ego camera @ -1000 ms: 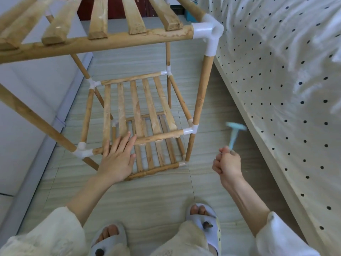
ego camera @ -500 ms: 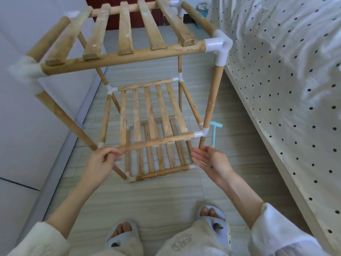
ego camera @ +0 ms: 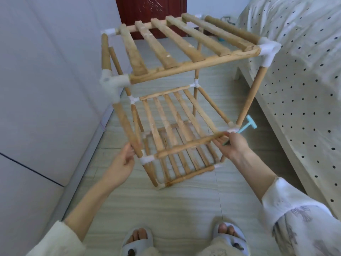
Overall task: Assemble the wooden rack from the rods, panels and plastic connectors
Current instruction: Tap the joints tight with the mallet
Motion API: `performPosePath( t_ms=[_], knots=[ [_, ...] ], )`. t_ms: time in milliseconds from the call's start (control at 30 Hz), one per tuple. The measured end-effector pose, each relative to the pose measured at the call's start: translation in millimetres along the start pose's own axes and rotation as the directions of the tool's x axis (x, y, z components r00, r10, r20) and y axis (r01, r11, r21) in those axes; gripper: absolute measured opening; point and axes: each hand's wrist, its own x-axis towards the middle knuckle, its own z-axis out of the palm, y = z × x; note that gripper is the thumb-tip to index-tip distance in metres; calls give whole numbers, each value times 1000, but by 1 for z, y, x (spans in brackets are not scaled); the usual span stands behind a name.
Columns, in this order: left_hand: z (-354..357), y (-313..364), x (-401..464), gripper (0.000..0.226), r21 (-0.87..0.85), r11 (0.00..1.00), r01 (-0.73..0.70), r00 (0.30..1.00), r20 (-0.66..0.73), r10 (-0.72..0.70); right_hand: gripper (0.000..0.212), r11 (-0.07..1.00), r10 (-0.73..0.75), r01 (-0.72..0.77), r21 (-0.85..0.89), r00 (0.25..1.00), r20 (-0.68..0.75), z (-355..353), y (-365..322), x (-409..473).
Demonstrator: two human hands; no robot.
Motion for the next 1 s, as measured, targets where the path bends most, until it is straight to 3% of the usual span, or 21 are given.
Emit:
performPosePath(
  t_ms=[100, 233, 333, 433, 700, 767, 867, 900, 933, 1000],
  knots=[
    [31, 11, -1, 50, 55, 989, -136, 964, 238, 120, 29, 994, -71, 70, -82, 997, -7, -13, -5, 15],
    [61, 34, 17, 50, 245, 919, -307, 907, 369, 204, 20, 970, -123, 120, -213, 992, 2, -36, 7, 12],
    [67, 27, 35, 53, 611, 724, -321, 897, 442, 24, 24, 947, -158, 150, -283, 987, -3, -63, 14, -8],
    [77, 20, 43, 50, 766, 552, -329, 904, 424, -50, 23, 881, -195, 169, -442, 981, -14, -94, 20, -26],
    [109, 12, 68, 38, 836, 507, -207, 959, 276, -63, 22, 702, -264, 152, -695, 963, -56, -150, 19, -34],
    [109, 10, 67, 35, 836, 510, -203, 960, 272, -64, 20, 653, -416, 226, -723, 904, -93, -158, 7, -30],
    [110, 12, 67, 34, 848, 489, -203, 962, 266, -63, 25, 747, -560, 302, -592, 765, -317, -161, 0, -26],
    [112, 12, 68, 35, 850, 488, -200, 963, 261, -60, 25, 762, -541, 297, -576, 781, -312, -160, 6, -26],
    [113, 12, 68, 35, 850, 489, -195, 965, 256, -61, 25, 749, -479, 259, -610, 847, -230, -158, 17, -28],
    [115, 12, 70, 35, 854, 484, -189, 965, 254, -72, 24, 726, -245, 159, -669, 969, -35, -156, 37, -35]
  ],
)
